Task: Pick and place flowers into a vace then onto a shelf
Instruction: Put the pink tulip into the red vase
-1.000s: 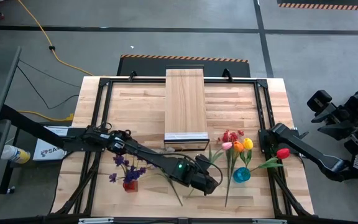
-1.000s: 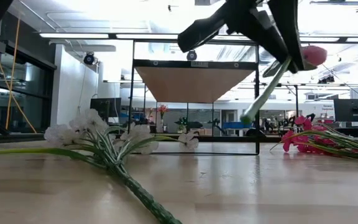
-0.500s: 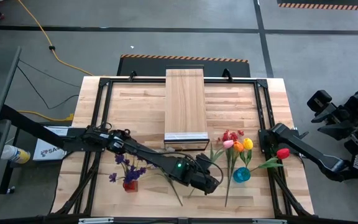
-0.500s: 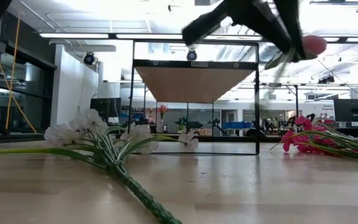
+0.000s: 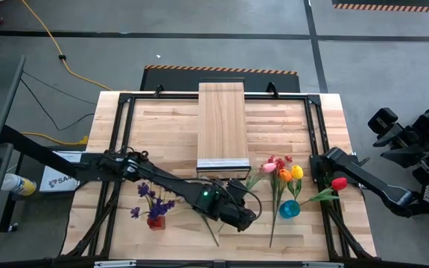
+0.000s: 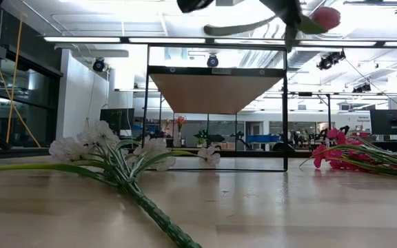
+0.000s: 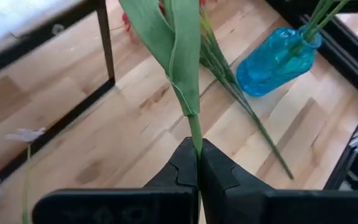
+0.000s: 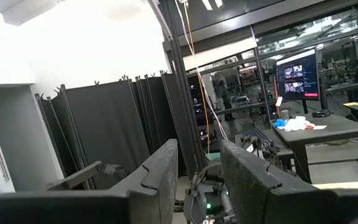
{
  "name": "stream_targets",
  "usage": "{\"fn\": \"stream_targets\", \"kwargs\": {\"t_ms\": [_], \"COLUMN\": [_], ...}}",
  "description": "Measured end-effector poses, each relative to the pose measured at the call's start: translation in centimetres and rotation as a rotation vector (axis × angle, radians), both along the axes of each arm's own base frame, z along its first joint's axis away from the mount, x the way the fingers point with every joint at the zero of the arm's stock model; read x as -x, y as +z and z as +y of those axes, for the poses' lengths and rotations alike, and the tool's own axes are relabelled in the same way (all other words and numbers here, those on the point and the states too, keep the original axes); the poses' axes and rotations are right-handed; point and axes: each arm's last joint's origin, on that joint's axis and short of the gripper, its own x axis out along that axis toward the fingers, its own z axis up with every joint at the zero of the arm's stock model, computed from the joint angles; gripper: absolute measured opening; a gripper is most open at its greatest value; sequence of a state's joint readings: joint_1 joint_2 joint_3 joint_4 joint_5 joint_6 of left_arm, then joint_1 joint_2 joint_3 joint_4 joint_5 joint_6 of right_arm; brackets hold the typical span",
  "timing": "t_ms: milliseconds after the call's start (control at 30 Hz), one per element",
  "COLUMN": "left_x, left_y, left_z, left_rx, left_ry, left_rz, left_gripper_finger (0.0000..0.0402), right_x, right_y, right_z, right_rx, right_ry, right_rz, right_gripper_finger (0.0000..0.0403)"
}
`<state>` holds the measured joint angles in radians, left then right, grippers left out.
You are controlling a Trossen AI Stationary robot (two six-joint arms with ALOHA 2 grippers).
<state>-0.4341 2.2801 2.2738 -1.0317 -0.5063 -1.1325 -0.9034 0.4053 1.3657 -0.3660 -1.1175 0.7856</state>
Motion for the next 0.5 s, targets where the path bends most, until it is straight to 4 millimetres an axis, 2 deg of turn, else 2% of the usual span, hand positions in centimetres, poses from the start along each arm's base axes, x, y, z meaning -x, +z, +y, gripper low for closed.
{"fn": "stream_targets", "kwargs": {"t_ms": [200,500], "left_x": [1.8,3.3], "left_y": [1.5,4.5], "left_z": [-0.3,-0.5], "left_rx": [-0.013,-0.029], "left_ry": [0.009,0.050], "left_rz": [0.032,-0.078], "left_gripper_finger": [0.0032,0.0032], "right_x": [0.0,0.0], "right_y": [0.0,0.0], "right_z": [0.0,0.0], "right_rx": [0.000,0.000], "right_ry": [0.000,0.000], "right_rz": [0.000,0.000], "right_gripper_finger": [0.0114,0.0114]}}
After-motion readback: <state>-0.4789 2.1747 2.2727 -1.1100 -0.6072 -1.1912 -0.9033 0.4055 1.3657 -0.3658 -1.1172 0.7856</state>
